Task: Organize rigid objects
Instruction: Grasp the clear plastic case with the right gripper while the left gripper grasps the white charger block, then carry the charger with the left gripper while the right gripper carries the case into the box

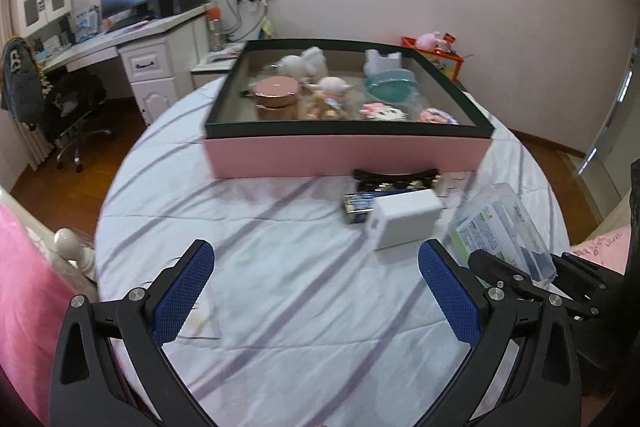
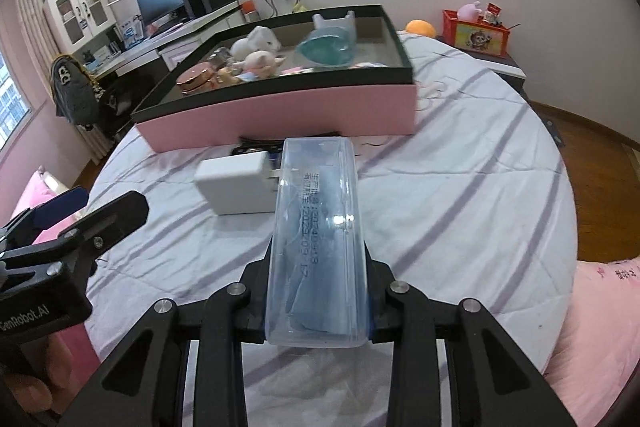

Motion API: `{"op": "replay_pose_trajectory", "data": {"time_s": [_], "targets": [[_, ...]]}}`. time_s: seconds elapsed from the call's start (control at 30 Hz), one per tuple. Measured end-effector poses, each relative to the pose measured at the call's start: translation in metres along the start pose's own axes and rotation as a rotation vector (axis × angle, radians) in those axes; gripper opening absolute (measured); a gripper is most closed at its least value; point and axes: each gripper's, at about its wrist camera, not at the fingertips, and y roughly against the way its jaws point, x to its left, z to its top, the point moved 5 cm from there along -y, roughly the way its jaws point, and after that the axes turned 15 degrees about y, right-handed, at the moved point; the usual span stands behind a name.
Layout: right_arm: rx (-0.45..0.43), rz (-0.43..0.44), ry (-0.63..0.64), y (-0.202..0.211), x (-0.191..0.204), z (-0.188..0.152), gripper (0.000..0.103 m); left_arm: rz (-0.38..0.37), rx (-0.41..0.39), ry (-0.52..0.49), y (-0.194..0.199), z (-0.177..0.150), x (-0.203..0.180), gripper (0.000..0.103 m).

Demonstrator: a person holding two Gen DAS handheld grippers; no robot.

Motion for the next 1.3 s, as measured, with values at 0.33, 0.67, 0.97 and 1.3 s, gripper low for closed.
{"op": "replay_pose_trajectory", "data": {"time_s": [0.33, 0.67, 0.97, 1.3], "targets": [[-0.004, -0.012, 0.013, -0.003, -0.018, -0.001, 0.032, -0.024, 0.052, 0.020, -0.029, -0.002, -0.029, 0.103], [-0.007, -0.005, 0.011, -0.006, -0.027, 0.000, 0.032, -0.051, 0.080, 0.044, -0.060, -0.002, -0.046, 0.087], [-0.007, -0.003, 0.006, -0.006, -0.027, 0.000, 0.032, -0.090, 0.124, 0.047, -0.061, -0.011, -0.042, 0.053], [-0.024, -0.007, 0.015, 0.005, -0.016, 0.007, 0.032, -0.109, 0.085, 0.045, -0.035, -0.002, -0.028, 0.053]]}}
